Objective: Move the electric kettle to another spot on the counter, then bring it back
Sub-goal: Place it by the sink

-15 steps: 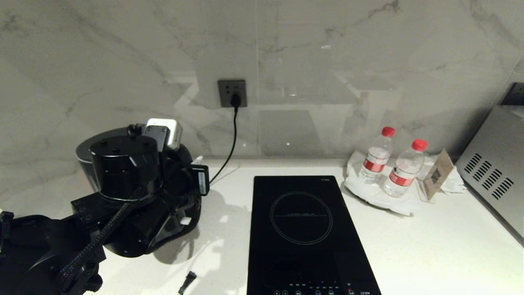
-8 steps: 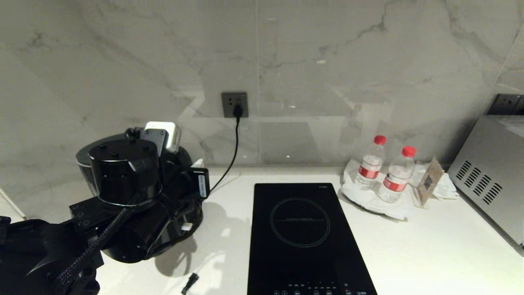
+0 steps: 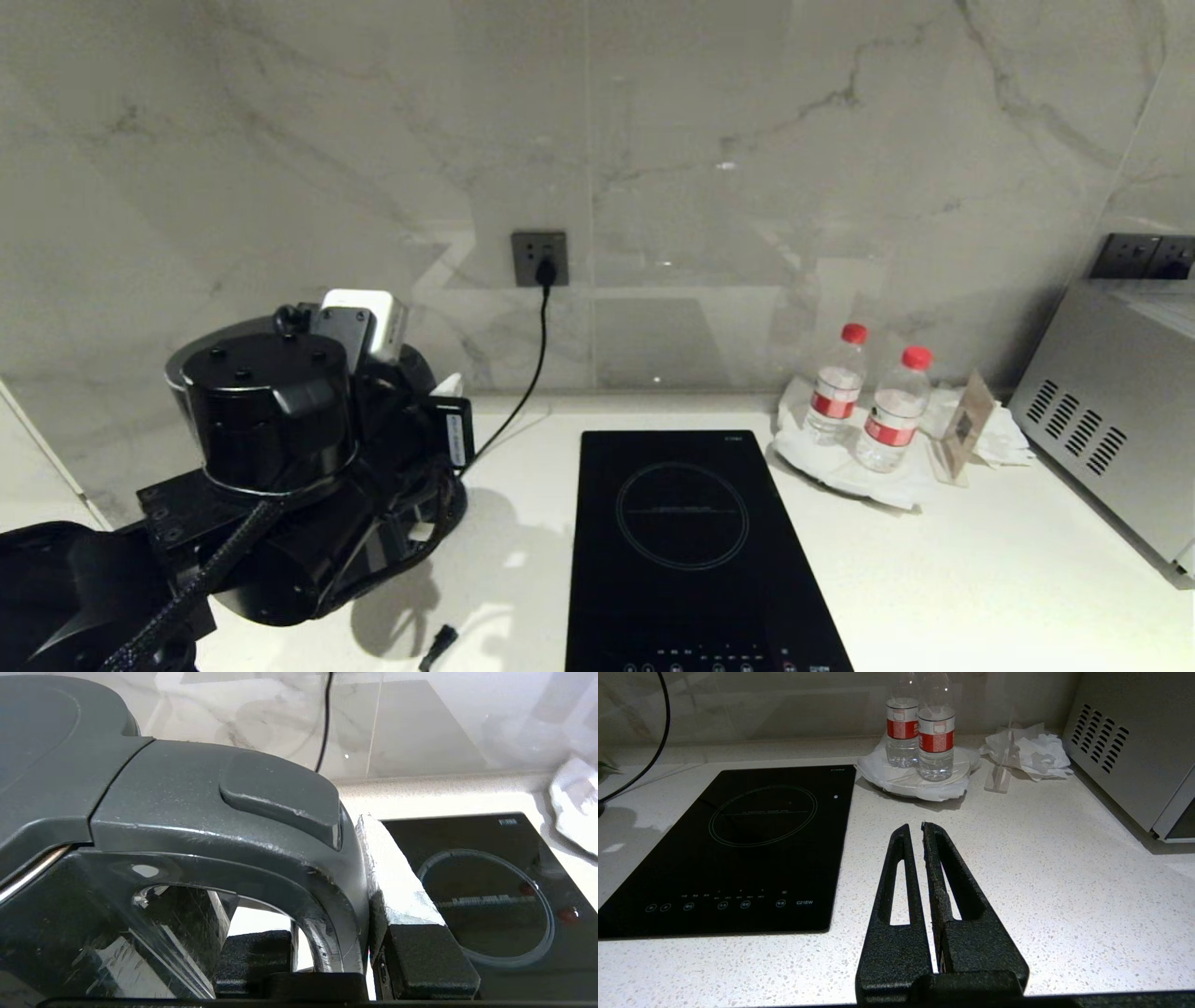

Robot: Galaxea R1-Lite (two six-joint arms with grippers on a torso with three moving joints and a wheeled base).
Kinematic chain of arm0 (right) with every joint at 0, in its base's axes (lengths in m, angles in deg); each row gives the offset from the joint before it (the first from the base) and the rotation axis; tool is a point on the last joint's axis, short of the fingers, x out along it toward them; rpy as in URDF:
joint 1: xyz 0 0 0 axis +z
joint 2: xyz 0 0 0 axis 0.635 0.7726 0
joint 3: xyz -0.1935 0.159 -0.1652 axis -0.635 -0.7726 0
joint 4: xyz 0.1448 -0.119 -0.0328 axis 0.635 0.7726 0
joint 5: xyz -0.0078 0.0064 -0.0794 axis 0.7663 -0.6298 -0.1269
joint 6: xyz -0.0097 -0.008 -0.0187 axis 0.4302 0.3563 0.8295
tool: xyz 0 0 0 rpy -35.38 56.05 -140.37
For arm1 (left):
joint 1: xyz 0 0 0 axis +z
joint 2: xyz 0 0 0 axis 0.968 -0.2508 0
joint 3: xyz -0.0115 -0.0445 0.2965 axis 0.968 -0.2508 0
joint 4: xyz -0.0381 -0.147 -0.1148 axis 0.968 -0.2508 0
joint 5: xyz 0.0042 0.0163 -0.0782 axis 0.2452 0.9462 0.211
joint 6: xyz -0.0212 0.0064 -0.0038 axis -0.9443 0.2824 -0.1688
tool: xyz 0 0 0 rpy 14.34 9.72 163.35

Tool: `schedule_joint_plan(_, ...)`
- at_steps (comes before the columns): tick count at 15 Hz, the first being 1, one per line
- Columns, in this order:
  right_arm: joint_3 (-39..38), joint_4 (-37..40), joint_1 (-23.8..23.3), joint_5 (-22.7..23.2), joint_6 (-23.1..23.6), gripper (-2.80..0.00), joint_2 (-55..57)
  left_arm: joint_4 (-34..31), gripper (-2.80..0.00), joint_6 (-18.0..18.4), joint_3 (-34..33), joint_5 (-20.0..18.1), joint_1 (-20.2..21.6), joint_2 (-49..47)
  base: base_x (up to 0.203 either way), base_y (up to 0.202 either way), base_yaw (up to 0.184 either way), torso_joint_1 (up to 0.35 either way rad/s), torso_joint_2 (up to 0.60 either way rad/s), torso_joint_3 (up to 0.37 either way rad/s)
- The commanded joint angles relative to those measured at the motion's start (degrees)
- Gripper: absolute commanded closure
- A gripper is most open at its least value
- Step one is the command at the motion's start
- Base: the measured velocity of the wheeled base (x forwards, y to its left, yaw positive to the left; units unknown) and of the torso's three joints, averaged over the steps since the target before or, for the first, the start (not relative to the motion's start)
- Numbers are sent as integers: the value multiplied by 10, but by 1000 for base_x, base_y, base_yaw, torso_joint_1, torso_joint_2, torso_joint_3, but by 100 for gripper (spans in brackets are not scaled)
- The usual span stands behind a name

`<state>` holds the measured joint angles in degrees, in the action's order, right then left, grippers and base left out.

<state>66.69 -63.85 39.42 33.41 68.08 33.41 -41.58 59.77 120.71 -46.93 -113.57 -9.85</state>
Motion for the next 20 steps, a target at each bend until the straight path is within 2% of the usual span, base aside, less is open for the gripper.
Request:
schedule_joint_plan(1,0,0,0,0,0,0,1,3,0,-4,-18,2,-2,15,0,0,0,0,0,0)
schedule_joint_plan(5,0,0,0,0,0,0,0,3,0,-16,-27,3,-1,14,0,0,0,20,-24,-21)
schedule_joint_plan(20,0,0,0,0,0,0,0,3,0,-18,-28,3,-2,16,0,0,0,87,-190,-102)
